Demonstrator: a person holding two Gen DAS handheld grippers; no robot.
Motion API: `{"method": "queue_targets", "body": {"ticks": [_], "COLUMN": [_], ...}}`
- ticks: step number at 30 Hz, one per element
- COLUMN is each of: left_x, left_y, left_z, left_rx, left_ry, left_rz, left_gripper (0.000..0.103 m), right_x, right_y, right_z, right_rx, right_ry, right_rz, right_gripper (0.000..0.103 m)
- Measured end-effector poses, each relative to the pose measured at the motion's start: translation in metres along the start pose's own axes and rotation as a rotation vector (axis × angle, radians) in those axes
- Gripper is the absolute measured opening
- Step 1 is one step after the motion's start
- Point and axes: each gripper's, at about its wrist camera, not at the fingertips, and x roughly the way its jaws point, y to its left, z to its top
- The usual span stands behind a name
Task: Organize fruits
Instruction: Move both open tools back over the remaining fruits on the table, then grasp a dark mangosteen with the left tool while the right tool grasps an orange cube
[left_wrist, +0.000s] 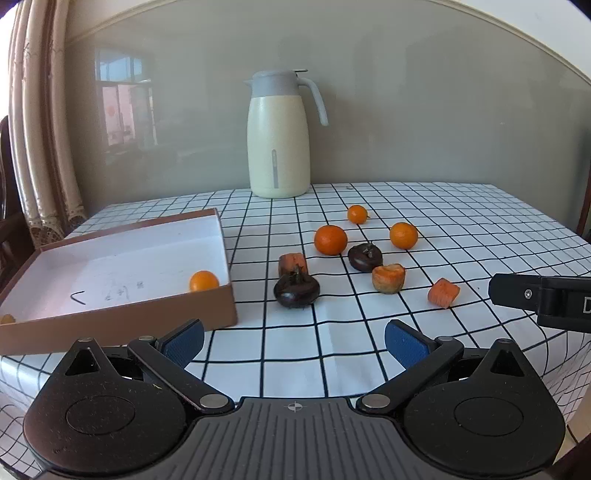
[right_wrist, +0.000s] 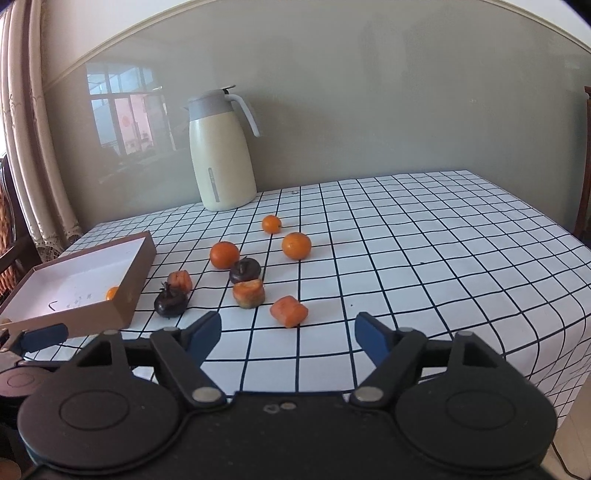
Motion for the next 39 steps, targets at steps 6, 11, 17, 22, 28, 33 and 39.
{"method": "queue_targets", "body": {"ticks": [6, 11, 17, 22, 28, 33, 39], "left_x": [0.017, 0.031, 0.049, 0.066, 0.086, 0.098, 0.110], "left_y": [-0.004, -0.010, -0.016, -0.017, -0.015, -0.015, -0.010], "left_z": [0.003, 0.005, 0.010, 0.014, 0.018, 0.018, 0.015], "left_rx": [-0.010, 0.006, 0.020, 0.026, 0.015, 0.016, -0.010], "left_ry": [0.000, 0.000, -0.007, -0.001, 0.000, 0.003, 0.019], "left_rz": [-0.003, -0.011, -0.013, -0.012, 0.004, 0.009, 0.006], "left_gripper": [0.103, 0.103, 0.097, 0.090, 0.082, 0.075, 0.062], "right_x": [0.014, 0.029, 0.042, 0.051, 0.062, 0.069, 0.077], "right_y": [-0.003, -0.004, -0.006, -0.010, -0.012, -0.011, -0.010], "right_z": [0.002, 0.003, 0.006, 0.006, 0.005, 0.006, 0.006], "right_rx": [0.002, 0.001, 0.003, 0.012, 0.021, 0.019, 0.021], "right_ry": [0.014, 0.032, 0.040, 0.043, 0.055, 0.059, 0.064], "right_rz": [0.001, 0.013, 0.019, 0.012, 0.016, 0.020, 0.019], "right_gripper": [0.063, 0.055, 0.046, 0.046, 0.043, 0.043, 0.043]}}
